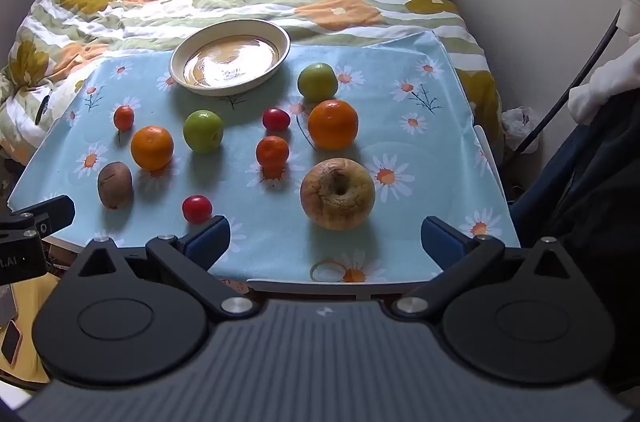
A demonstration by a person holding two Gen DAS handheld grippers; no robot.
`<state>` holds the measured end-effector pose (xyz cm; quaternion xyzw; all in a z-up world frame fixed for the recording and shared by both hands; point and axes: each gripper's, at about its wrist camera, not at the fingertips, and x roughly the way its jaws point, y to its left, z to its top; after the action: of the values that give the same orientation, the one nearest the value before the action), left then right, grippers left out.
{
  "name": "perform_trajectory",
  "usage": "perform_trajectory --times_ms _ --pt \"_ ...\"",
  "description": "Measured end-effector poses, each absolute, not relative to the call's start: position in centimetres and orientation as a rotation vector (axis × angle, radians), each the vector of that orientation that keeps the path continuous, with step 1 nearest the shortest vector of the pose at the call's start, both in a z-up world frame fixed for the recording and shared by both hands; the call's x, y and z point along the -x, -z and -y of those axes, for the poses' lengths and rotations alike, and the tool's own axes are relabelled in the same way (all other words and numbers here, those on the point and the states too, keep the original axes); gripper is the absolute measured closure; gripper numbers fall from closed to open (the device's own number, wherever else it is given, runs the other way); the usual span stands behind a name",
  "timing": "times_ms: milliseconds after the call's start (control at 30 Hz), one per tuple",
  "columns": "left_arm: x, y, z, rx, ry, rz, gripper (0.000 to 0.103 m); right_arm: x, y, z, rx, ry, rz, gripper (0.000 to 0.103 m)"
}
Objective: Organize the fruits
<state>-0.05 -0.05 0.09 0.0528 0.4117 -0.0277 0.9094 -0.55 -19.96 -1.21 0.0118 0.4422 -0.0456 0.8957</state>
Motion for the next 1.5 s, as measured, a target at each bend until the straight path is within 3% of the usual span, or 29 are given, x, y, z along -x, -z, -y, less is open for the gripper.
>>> perform_trajectory --times_ms 1500 --pt "-1.9 0.4 -0.7 -0.083 0.051 -0.857 0.000 -1.3 1.6 19.7 -0.017 0.081 -0.929 0.000"
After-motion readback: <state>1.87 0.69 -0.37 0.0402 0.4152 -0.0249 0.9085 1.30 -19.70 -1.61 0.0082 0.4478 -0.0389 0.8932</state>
